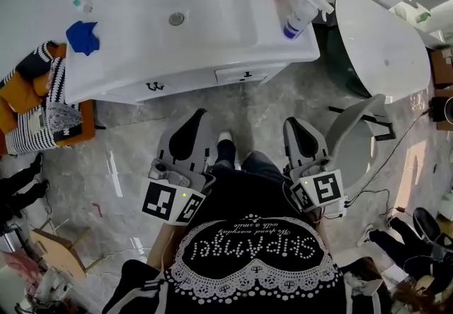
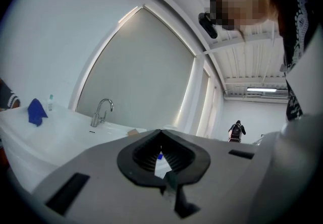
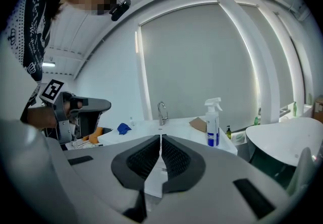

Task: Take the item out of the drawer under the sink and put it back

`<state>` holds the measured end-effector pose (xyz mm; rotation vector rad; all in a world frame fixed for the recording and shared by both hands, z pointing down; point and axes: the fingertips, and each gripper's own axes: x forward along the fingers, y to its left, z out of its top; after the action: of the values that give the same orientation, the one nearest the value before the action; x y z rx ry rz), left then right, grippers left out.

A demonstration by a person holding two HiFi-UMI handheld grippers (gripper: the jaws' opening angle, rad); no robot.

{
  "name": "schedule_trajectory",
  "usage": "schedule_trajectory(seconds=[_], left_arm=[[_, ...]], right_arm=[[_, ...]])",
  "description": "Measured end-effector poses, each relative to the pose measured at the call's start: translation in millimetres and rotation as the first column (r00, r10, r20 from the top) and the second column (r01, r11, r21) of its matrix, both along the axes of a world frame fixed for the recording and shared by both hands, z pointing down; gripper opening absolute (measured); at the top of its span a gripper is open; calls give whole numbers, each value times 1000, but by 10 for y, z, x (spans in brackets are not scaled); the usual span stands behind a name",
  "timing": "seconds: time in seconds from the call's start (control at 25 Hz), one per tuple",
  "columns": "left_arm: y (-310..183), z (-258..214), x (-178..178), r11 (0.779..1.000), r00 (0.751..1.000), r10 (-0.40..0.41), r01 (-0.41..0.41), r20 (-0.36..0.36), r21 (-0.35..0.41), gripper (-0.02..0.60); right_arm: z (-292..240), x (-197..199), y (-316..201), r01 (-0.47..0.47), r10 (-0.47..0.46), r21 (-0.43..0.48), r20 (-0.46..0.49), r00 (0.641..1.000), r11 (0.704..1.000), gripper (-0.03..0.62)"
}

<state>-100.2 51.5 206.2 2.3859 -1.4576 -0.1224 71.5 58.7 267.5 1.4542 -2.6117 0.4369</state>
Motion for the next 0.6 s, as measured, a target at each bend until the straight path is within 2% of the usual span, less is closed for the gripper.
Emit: schedule_trajectory(seconds=[0.12, 0.6], left_arm=[[-30, -41, -30, 999, 1000, 30, -30, 4, 25, 5], [-129, 0, -48, 1000, 1000, 22, -22, -14, 11, 6]], right_arm=[[8, -81, -26, -1, 1, 3, 0, 1000, 1000, 26], [69, -123, -213, 17, -16, -8, 9, 1000, 1000, 26]])
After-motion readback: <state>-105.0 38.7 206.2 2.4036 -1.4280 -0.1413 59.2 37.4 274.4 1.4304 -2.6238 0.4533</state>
